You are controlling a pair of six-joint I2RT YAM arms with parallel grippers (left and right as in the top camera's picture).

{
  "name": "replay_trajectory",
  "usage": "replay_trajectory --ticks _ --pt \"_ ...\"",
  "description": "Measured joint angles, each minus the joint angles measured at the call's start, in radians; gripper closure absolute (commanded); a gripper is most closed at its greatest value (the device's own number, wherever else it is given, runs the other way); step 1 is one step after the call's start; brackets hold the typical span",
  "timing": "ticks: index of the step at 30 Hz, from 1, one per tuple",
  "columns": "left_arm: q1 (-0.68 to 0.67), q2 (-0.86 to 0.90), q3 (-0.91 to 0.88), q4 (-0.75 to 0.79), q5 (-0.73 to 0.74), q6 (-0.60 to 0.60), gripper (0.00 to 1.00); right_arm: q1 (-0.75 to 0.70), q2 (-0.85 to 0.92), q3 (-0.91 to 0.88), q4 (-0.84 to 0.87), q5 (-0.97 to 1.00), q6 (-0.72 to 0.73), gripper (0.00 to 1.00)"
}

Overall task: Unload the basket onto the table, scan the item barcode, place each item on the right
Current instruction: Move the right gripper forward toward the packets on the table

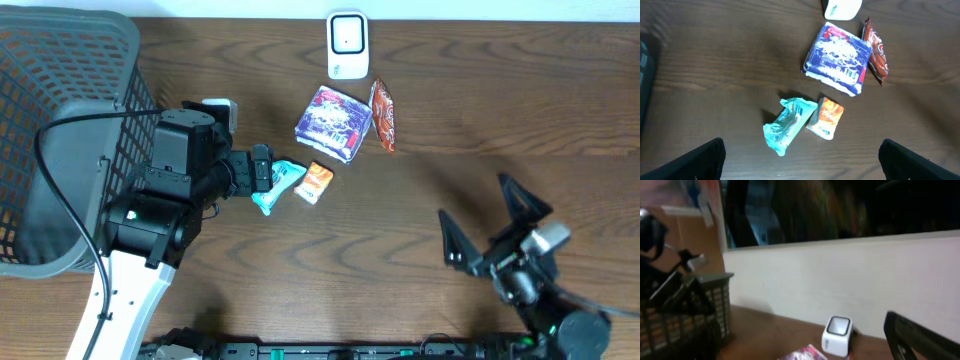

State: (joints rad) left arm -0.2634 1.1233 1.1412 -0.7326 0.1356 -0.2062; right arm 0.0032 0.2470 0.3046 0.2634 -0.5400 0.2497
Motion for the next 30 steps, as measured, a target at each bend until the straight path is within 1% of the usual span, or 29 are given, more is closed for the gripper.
replay_trajectory --ticks 3,10,13,15,17,22,26,28,30 --pt "0.0 0.0 0.0 0.0 0.0 0.0 0.02 0.0 0.157 0.148 -0.117 -0.035 -0.056 0.01" --pt "0.0 0.0 0.0 -0.001 0.0 0.0 0.02 0.0 0.591 0.582 -0.632 -0.135 -0.188 0.01" --pt "0.0 0.0 0.0 0.0 0.0 0.0 0.02 0.007 0.747 0.734 -0.86 -0.143 -0.247 0.01" --pt "0.0 0.0 0.0 -0.001 0.0 0.0 0.02 0.027 0.842 0.817 -0.978 -0.154 -0.273 0.01" --pt "0.0 0.0 0.0 -0.001 0.0 0.0 0.02 0.056 0.919 0.859 -1.019 -0.185 -0.289 0.01" --pt "0.0 0.0 0.0 0.0 0.0 0.0 0.02 0.106 1.043 0.867 -1.073 -0.282 -0.298 0.01" --pt "0.0 0.0 0.0 -0.001 0.0 0.0 0.02 0.148 1.132 0.867 -1.044 -0.326 -0.294 0.01" --pt "0.0 0.0 0.0 0.0 0.0 0.0 0.02 0.169 1.168 0.867 -1.017 -0.322 -0.274 0.06" --pt "0.0 0.0 0.0 -0.001 0.0 0.0 0.02 0.191 1.201 0.869 -1.01 -0.27 -0.204 0.17"
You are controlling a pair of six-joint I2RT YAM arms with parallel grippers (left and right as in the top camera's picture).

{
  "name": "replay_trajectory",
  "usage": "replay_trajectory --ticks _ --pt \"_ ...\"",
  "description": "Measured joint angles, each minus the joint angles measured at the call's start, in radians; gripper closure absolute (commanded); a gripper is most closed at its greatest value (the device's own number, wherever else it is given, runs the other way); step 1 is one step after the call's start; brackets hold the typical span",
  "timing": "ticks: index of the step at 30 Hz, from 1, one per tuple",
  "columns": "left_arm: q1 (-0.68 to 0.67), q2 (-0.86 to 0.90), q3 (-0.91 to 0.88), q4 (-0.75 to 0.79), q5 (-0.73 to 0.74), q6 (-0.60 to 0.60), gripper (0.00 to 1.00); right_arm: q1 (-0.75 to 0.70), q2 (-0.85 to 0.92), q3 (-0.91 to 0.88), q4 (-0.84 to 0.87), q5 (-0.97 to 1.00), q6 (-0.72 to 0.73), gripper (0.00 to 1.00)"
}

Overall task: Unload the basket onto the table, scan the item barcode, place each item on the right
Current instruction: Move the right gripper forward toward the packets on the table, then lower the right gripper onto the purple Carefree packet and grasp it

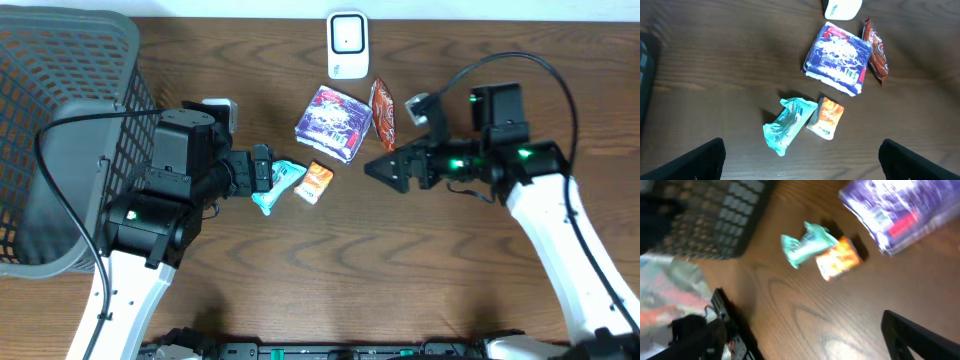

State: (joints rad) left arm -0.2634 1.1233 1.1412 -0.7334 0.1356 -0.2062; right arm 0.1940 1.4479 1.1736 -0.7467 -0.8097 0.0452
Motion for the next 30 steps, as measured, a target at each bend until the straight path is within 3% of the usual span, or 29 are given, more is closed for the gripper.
replay_trajectory --ticks 1,3,7,11,15,22,25,30 --pt "0.0 0.0 0.0 0.0 0.0 0.0 0.02 0.007 0.013 0.003 -0.004 0.033 0.027 0.23" --pt "0.0 0.0 0.0 0.0 0.0 0.0 0.02 0.015 0.043 0.021 -0.029 0.108 0.067 0.24" --pt "0.0 0.0 0.0 0.001 0.0 0.0 0.02 0.02 0.122 0.169 -0.185 0.274 0.115 0.16" --pt "0.0 0.0 0.0 0.0 0.0 0.0 0.02 0.02 0.269 0.499 -0.415 0.459 0.121 0.06" --pt "0.0 0.001 0.0 0.001 0.0 0.0 0.02 0.019 0.421 0.739 -0.468 0.563 0.087 0.01" --pt "0.0 0.001 0.0 0.001 0.0 0.0 0.02 0.005 0.641 0.781 -0.316 0.608 0.059 0.17" --pt "0.0 0.001 0.0 0.0 0.0 0.0 0.02 -0.018 0.708 0.781 -0.246 0.562 0.05 0.31" --pt "0.0 0.001 0.0 0.0 0.0 0.0 0.02 -0.045 0.761 0.781 -0.175 0.462 0.042 0.34"
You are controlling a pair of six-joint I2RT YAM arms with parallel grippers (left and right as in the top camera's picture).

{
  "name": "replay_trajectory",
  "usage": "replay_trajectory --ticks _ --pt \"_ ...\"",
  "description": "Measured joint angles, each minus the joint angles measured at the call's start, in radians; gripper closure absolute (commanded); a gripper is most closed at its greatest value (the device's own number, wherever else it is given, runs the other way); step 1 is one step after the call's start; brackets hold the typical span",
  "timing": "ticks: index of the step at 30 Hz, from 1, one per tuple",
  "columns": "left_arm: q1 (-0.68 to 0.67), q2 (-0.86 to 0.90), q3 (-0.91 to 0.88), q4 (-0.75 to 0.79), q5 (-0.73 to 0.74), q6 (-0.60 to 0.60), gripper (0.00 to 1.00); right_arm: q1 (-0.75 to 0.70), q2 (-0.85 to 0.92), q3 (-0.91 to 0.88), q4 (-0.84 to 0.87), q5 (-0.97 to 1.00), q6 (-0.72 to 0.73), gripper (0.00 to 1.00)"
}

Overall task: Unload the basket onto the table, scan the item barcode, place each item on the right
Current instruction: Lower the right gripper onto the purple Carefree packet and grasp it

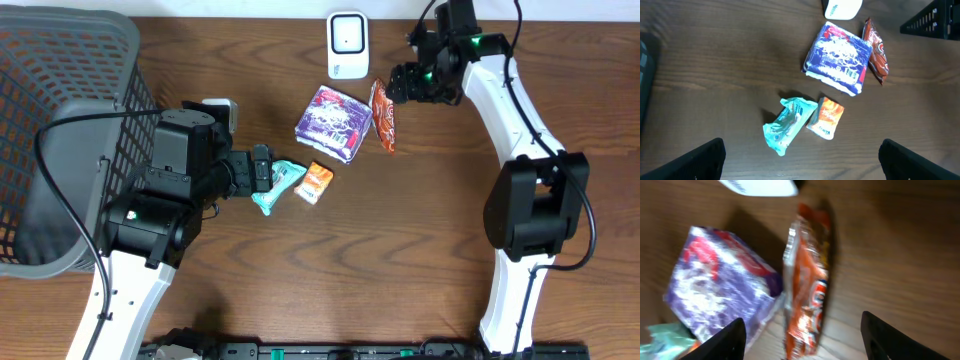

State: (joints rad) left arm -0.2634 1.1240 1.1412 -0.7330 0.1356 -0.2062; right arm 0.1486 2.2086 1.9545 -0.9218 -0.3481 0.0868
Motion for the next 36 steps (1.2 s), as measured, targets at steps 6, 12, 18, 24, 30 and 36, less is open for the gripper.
replay_trajectory --ticks 6,12,18,24,30,36 --pt "0.0 0.0 0.0 0.0 0.0 0.0 0.02 0.038 0.01 0.0 0.022 -0.109 0.013 0.31" --pt "0.0 0.0 0.0 0.0 0.0 0.0 0.02 0.115 0.01 0.0 -0.024 -0.099 0.148 0.23" --pt "0.0 0.0 0.0 0.0 0.0 0.0 0.02 0.133 0.01 0.0 -0.129 -0.178 0.22 0.13" --pt "0.0 0.0 0.0 0.0 0.0 0.0 0.02 0.175 0.01 0.0 -0.138 -0.193 0.239 0.02" --pt "0.0 0.0 0.0 0.0 0.0 0.0 0.02 0.238 0.01 0.0 -0.108 -0.188 0.242 0.02" --pt "0.0 0.0 0.0 0.0 0.0 0.0 0.02 0.24 0.01 0.0 -0.09 -0.124 0.246 0.01"
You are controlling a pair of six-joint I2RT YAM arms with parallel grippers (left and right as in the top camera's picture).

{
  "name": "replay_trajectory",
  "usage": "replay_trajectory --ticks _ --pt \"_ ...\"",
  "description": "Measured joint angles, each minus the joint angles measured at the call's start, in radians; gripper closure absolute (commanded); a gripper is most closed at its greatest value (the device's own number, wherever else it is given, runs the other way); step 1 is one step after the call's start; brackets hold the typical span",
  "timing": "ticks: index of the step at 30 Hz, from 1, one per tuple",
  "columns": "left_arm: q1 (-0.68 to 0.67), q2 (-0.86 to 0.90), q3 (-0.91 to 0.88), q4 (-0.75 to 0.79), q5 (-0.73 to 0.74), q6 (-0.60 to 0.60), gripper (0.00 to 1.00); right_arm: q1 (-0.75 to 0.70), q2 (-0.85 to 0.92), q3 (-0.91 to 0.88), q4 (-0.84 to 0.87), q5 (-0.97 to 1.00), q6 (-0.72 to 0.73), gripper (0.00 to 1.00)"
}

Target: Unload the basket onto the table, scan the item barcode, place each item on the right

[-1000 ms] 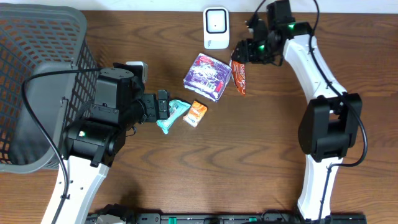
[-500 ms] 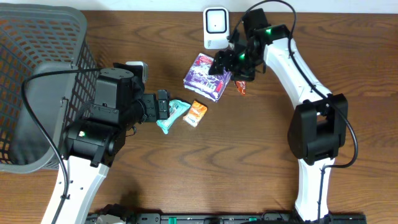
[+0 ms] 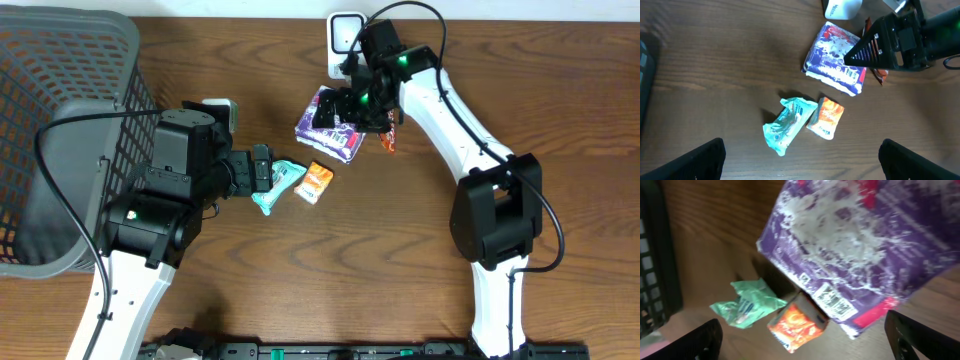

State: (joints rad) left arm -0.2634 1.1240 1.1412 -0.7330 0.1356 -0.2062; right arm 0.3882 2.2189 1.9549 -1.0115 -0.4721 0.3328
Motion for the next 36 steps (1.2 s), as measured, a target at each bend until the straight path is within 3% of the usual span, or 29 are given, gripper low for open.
replay_trajectory --ticks 36 --pt "0.0 0.0 0.0 0.0 0.0 0.0 0.02 0.054 0.0 0.0 0.153 0.243 0.0 0.01"
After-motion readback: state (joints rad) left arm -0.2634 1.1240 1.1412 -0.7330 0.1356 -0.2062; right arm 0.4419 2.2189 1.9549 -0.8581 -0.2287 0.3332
